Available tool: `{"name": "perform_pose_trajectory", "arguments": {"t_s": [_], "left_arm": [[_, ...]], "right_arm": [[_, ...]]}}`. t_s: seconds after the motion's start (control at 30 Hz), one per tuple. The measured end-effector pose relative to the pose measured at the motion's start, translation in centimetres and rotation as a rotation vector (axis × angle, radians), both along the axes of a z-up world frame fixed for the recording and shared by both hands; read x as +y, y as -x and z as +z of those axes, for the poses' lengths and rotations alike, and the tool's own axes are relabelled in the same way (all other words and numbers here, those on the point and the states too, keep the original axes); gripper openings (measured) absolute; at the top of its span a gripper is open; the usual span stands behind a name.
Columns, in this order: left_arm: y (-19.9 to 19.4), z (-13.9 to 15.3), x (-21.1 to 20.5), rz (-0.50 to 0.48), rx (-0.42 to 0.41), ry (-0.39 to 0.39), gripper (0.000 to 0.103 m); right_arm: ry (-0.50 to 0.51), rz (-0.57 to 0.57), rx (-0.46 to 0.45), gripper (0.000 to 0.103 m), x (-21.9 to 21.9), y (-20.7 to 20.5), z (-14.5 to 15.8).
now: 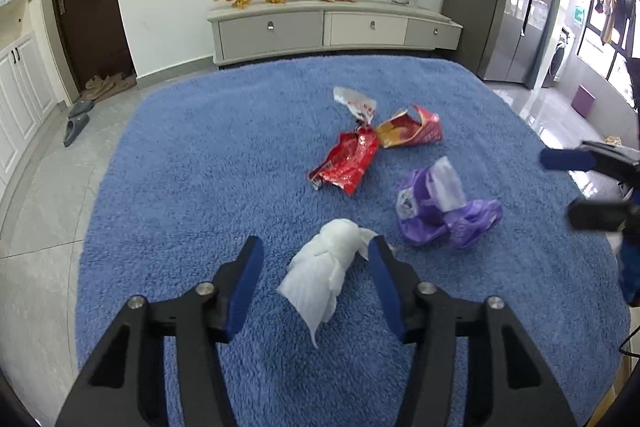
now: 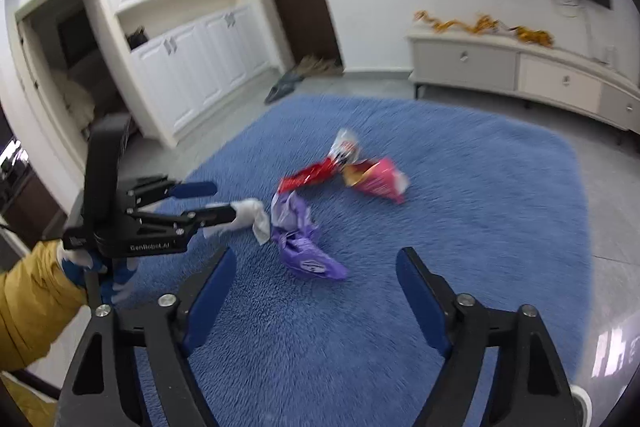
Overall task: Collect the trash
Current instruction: 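Grasp the white tissue with left tool while right tool grasps purple bag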
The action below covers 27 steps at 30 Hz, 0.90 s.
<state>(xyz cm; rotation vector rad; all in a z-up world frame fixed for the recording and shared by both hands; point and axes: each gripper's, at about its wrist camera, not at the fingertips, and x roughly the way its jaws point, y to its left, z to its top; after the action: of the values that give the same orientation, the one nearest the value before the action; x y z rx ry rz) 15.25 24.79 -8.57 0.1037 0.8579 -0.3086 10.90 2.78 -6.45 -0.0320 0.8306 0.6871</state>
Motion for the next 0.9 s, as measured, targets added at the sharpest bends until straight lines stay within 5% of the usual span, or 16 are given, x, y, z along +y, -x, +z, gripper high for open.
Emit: {"name": "perform_pose_trajectory", "arguments": {"t_s": [0.3, 0.57, 0.9], "left_arm": [[-0.4, -1.8, -0.4, -0.042, 0.049, 0.016, 0.024], [0.8, -1.4, 0.0, -0.014, 0.036, 0.027, 0.018], [4.4, 2.3, -0.4, 0.009, -0.034, 0.041, 0.017]], "right_arm": [[0.030, 0.082, 0.053, 0.065, 3.9, -2.3, -4.3], [0.050, 0.073, 0.065, 0.023, 3.5, -2.0, -4.9], [0.009, 0.015, 0.010, 0.021, 0.3, 2.6, -1.7]]}}
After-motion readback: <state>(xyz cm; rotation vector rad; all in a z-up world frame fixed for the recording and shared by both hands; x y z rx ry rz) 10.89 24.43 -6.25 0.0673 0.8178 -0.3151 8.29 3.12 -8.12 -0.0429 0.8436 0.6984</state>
